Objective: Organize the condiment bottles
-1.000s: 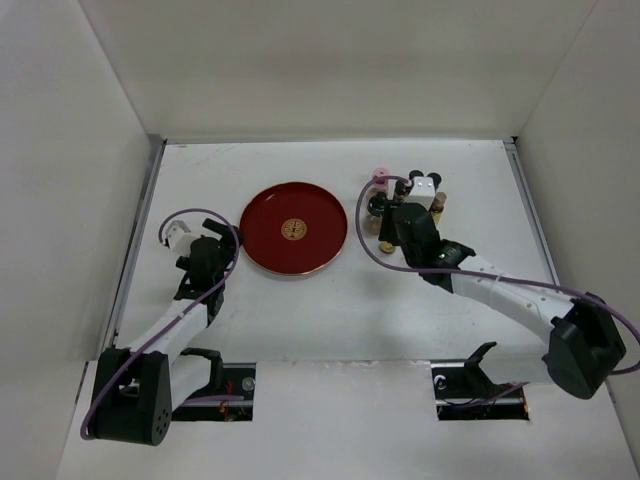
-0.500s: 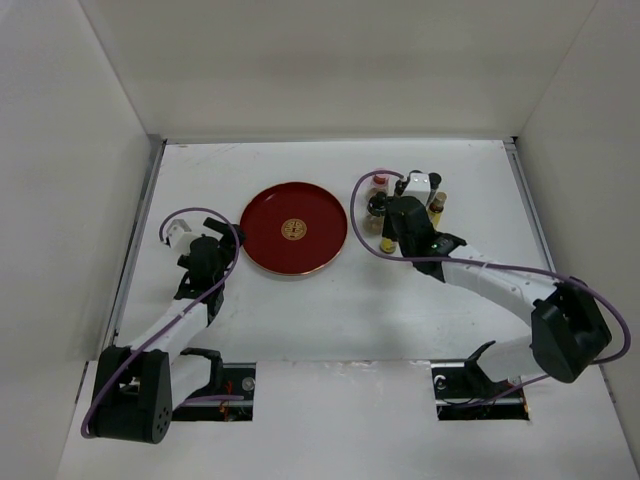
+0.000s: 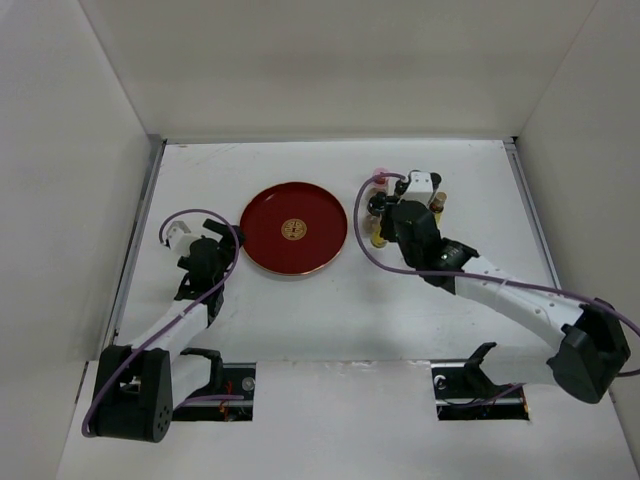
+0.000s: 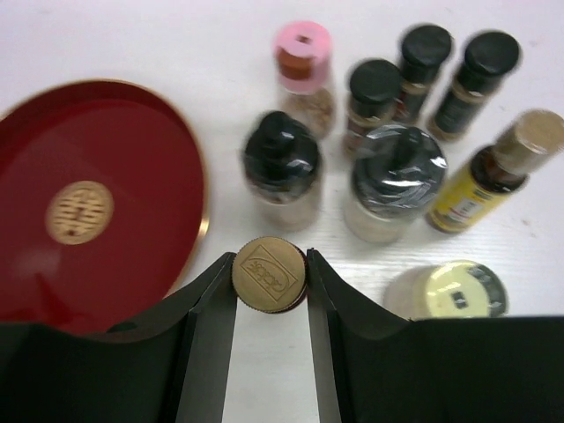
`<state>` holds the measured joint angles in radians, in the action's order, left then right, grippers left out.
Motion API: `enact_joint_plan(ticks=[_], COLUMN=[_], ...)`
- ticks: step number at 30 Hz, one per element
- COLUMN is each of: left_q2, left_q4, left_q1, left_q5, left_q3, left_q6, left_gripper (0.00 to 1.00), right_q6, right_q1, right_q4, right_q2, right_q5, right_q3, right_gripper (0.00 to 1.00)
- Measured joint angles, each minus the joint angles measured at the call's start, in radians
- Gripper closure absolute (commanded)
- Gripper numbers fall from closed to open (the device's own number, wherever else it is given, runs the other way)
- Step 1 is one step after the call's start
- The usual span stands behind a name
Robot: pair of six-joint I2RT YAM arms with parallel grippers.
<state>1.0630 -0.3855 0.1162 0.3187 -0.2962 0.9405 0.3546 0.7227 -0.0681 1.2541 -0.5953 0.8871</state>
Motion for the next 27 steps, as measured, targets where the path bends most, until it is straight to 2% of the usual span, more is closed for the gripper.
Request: enact_joint_plan(ticks=[3, 6, 19, 27], left_q2=[0.000, 0.000, 0.011, 0.012], left_q4=[0.000, 0.000, -0.007, -0.009], left_q1=[-0.006, -0.016, -0.050, -0.060], left_q5=[-0.001, -0.003, -0.022, -0.029], left_q3=[0.008, 0.009, 0.022, 0.023], left_q6=[0.007, 0.013, 0.043, 0.058], left_gripper=[0.00, 0.00, 0.00, 0.00], right_q6=[-0.004, -0.008, -0.098, -0.144], right_q1=[0.057, 0.102, 0.167, 0.182], right_q4=[-0.001, 0.013, 0.069, 0.023], right_q2=[0.021, 0.119, 0.785, 1.020], right_q5=[0.005, 0.030, 0.145, 0.161], right_q3=[0.062, 0.180, 0.864, 1.131], right_gripper=[0.70, 0.72, 0.71, 0.70])
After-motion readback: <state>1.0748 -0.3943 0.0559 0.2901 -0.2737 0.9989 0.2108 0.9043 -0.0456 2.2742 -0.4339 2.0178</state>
